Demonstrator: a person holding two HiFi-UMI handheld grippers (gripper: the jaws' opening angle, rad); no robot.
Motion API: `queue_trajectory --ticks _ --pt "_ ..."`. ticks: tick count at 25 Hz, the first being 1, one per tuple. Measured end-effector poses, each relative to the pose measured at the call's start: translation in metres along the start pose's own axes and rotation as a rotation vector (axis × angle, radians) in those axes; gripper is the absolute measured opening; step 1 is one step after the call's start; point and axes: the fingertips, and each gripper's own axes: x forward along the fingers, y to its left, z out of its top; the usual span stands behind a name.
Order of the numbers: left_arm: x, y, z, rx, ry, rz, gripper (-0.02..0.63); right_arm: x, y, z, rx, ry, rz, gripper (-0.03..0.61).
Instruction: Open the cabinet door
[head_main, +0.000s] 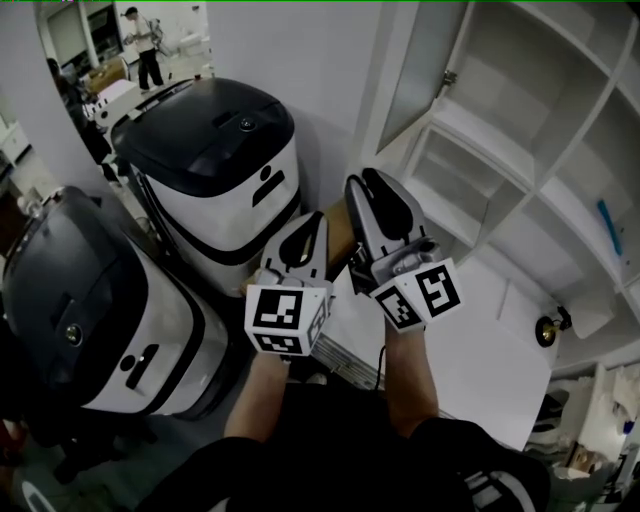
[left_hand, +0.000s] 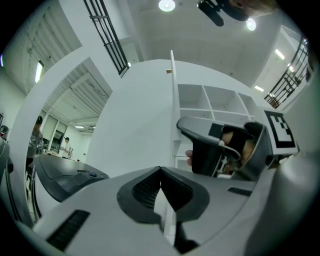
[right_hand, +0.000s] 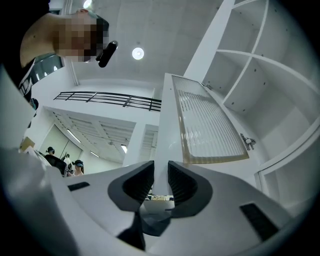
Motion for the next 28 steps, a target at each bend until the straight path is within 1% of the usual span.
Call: queue_trajectory --ticks 6,9,13,17,20,23,28 --pt "0.006 -0.011 -0.007 0.004 0.021 -0.009 0.012 -0.013 -0.001 0.001 0.067 -0.022 0.058 0.098" --pt "0.011 -0.021 -0.010 0.001 0.035 -0.025 0.014 -0.026 -0.010 -0.002 0.058 0.007 0.033 0.087" --pt "0.021 -0.040 -0.019 -0.014 0.053 -0.063 0.012 -0.045 -0.031 -0.013 0.023 0.095 -0.051 0.044" --pt "0.029 -0.066 -0.034 -0.026 0.080 -0.105 0.012 -0.078 -0.055 -0.019 0.035 0.142 -0.141 0.024" --pt "0.037 -0.088 -0.045 -0.028 0.102 -0.145 0.012 -0.104 -0.075 -0.024 -0.008 0.193 -0.234 0.020" --pt "0.039 -0.108 -0.060 -0.033 0.134 -0.189 0.012 -0.130 -0.085 -0.032 -0.054 0.246 -0.323 0.018" --pt "0.042 -0.141 -0.076 -0.054 0.161 -0.261 0.012 -0.167 -0.094 -0.034 -0.077 0.282 -0.401 0.017"
